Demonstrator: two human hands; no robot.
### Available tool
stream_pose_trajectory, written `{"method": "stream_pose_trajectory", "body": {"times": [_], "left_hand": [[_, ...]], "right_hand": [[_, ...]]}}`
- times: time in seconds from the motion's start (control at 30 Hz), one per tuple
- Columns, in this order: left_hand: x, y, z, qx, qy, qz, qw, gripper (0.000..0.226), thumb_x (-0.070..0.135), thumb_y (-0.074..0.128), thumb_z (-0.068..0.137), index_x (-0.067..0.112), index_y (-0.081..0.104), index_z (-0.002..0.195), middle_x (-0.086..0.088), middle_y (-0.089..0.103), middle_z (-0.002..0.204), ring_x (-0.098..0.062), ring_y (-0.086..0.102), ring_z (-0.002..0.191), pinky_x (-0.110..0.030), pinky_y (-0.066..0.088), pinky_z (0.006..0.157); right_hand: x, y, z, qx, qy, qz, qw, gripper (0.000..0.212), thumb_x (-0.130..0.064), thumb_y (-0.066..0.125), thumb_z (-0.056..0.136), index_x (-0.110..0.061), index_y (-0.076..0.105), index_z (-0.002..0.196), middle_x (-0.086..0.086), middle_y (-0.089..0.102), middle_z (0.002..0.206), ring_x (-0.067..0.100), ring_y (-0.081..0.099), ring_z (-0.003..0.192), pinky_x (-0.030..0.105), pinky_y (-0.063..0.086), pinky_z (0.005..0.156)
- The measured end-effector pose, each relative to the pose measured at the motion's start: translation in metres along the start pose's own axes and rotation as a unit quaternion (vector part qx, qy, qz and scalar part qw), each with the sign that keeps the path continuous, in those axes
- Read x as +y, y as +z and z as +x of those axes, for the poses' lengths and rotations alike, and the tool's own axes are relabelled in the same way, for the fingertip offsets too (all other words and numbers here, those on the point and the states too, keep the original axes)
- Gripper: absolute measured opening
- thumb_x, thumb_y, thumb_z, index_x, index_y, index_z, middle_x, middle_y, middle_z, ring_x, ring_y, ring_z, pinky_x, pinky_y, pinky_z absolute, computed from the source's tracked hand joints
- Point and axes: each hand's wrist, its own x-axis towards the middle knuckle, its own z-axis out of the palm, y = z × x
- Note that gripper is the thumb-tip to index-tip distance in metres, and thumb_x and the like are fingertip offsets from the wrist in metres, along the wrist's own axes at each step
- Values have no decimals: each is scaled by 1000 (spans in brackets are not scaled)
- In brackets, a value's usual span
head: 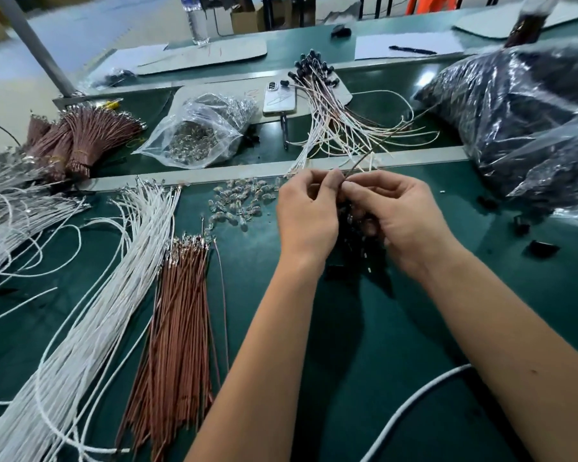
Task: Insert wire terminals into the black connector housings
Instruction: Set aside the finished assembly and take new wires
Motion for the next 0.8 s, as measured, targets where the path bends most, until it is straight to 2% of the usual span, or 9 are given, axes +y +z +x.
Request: {"method": "stream_pose_trajectory", "body": {"times": [0.07, 0.13, 0.2, 0.3, 0.37, 0.43, 0.53, 0.67, 0.8], "left_hand": [[-4, 1, -2, -24, 4, -16, 1000, 17, 15, 63, 99, 10, 69, 83, -25, 70, 81, -31, 63, 72, -58, 57, 75], [-8, 1, -6, -39, 7, -30, 999, 15, 13, 63, 99, 5, 68, 87, -31, 68, 82, -33, 61, 70, -64, 55, 73], [-10, -1, -9, -38, 27, -20, 999, 11, 10, 64, 98, 5, 71, 91, -25, 71, 82, -28, 62, 70, -56, 56, 74], [-13, -12, -11, -47, 101, 36, 993, 7, 8, 71, 93, 9, 77, 97, -5, 77, 84, -25, 68, 71, -41, 56, 73], [-15, -20, -11, -64, 123, 54, 989, 14, 7, 77, 88, 11, 78, 101, -1, 78, 86, -21, 73, 78, -39, 60, 77], [-17, -24, -10, -63, 105, 47, 991, 24, 9, 82, 83, 15, 73, 104, -2, 77, 84, -18, 74, 80, -39, 61, 78], [-20, -27, -7, -39, 89, 27, 995, 27, 7, 85, 79, 14, 67, 97, -2, 77, 83, -17, 75, 79, -33, 61, 75], [-22, -27, -3, -48, 63, -11, 997, 20, -6, 80, 79, 8, 74, 93, -5, 78, 89, -20, 76, 85, -34, 61, 83], [-22, -25, -2, -75, 40, -48, 995, 22, -7, 77, 81, 8, 77, 96, -7, 79, 92, -27, 76, 88, -39, 60, 88]], "right_hand": [[1, -1, 0, -3, 11, 25, 1000, 8, -18, 82, 79, -15, 75, 77, 5, 65, 65, 9, 50, 48, 18, 38, 40], [3, -2, -1, -8, 7, 29, 1000, 11, -17, 79, 82, -15, 71, 76, 6, 62, 63, 11, 49, 48, 18, 38, 38], [3, -5, 0, -4, -12, 41, 999, 13, -9, 72, 93, -13, 64, 82, 8, 63, 67, 13, 54, 51, 19, 41, 40], [0, -13, 1, 13, -43, 93, 995, 15, -5, 59, 103, -11, 57, 90, 10, 72, 79, 15, 67, 61, 19, 51, 48], [0, -17, 2, 34, -60, 121, 990, 12, -1, 58, 102, -9, 57, 93, 11, 74, 82, 16, 72, 66, 19, 56, 56], [3, -19, 2, 48, -71, 127, 988, 11, 4, 62, 99, -6, 59, 95, 12, 74, 83, 18, 73, 70, 20, 58, 63], [7, -18, 2, 61, -76, 123, 988, 13, 8, 66, 95, -4, 61, 94, 12, 74, 83, 21, 74, 72, 21, 59, 69], [7, -16, 2, 64, -87, 119, 987, 13, 7, 68, 93, -5, 62, 92, 11, 75, 81, 21, 75, 73, 21, 59, 70], [7, -15, 0, 68, -100, 107, 987, 13, 6, 70, 92, -5, 62, 91, 11, 75, 80, 22, 76, 73, 21, 59, 69]]}}
